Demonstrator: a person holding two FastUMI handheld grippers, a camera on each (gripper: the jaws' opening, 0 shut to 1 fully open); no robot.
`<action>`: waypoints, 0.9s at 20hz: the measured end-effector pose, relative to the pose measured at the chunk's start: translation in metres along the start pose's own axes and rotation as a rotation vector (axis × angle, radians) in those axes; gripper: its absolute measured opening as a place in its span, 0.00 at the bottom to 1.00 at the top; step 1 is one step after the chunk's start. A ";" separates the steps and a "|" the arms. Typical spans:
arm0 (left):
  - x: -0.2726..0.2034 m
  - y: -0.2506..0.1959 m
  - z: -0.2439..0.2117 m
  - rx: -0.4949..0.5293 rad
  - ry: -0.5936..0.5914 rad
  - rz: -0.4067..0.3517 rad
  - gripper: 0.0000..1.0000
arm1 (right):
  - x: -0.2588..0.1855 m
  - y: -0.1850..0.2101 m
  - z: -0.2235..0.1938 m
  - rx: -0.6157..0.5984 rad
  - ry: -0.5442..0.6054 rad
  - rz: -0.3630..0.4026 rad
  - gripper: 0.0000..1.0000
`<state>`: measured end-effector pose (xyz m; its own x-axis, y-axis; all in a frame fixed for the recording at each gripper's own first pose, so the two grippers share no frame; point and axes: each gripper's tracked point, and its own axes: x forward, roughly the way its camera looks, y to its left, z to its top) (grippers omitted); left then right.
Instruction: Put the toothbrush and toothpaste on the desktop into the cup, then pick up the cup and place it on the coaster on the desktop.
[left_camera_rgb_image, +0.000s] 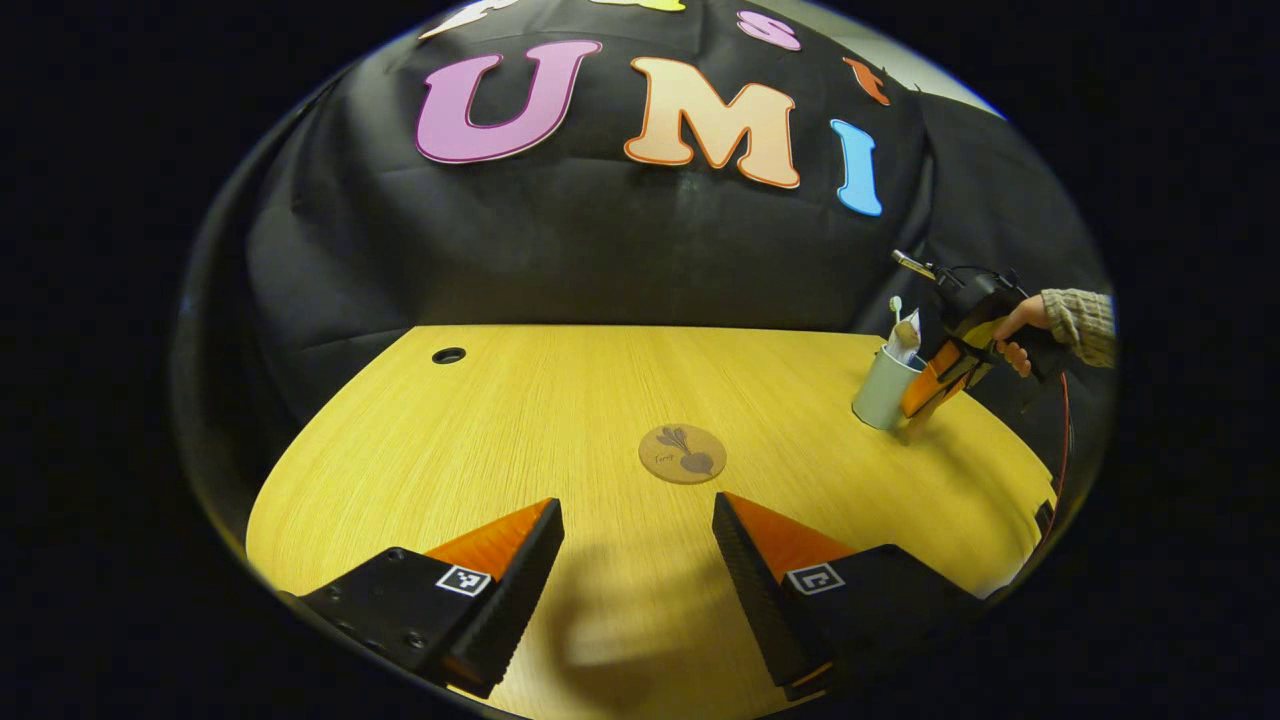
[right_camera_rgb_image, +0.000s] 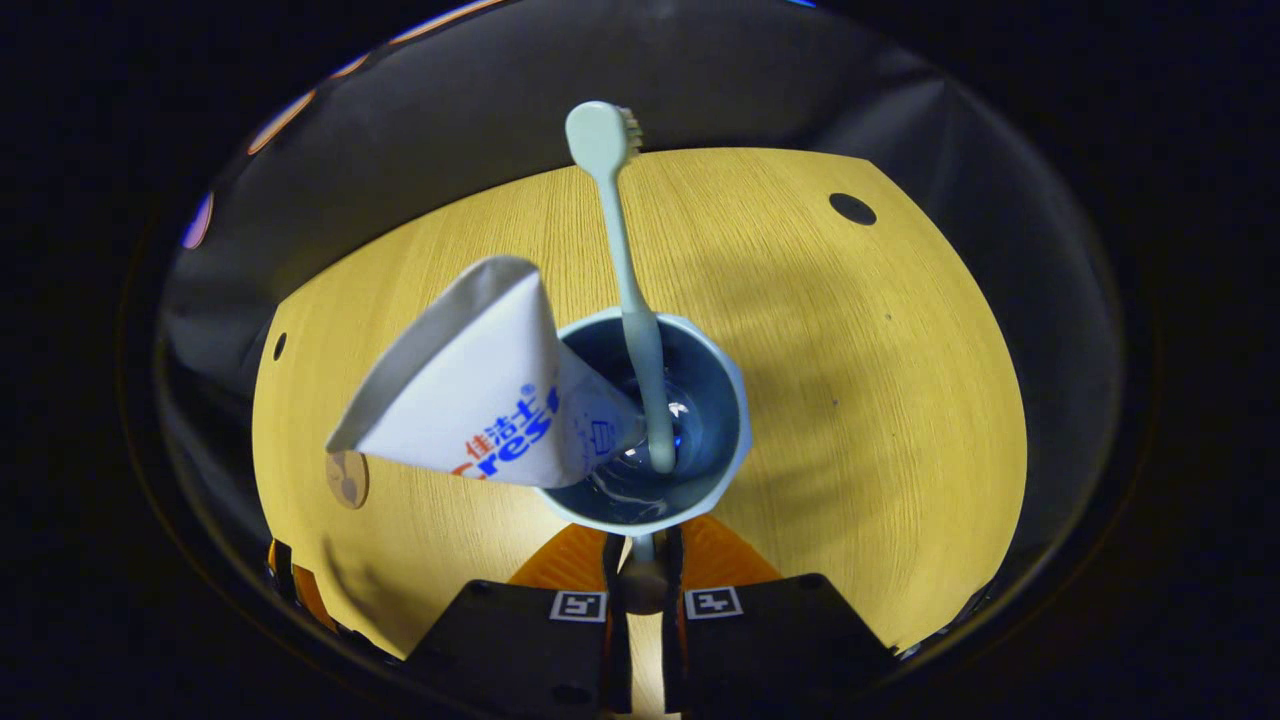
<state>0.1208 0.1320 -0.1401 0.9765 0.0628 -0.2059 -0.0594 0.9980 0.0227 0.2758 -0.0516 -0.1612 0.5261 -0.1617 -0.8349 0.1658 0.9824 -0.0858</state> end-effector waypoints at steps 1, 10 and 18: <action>-0.001 -0.001 -0.001 -0.002 0.003 -0.001 0.91 | 0.002 -0.001 0.000 -0.022 -0.009 -0.003 0.14; -0.013 0.002 -0.001 0.012 -0.006 0.006 0.91 | 0.004 0.010 -0.003 -0.124 -0.018 0.117 0.14; -0.022 0.006 -0.010 -0.004 0.004 0.018 0.91 | 0.015 0.053 0.014 -0.265 -0.004 0.245 0.14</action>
<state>0.0964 0.1369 -0.1455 0.9744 0.0809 -0.2097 -0.0779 0.9967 0.0229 0.3039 -0.0028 -0.1707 0.5266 0.0820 -0.8461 -0.1875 0.9820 -0.0215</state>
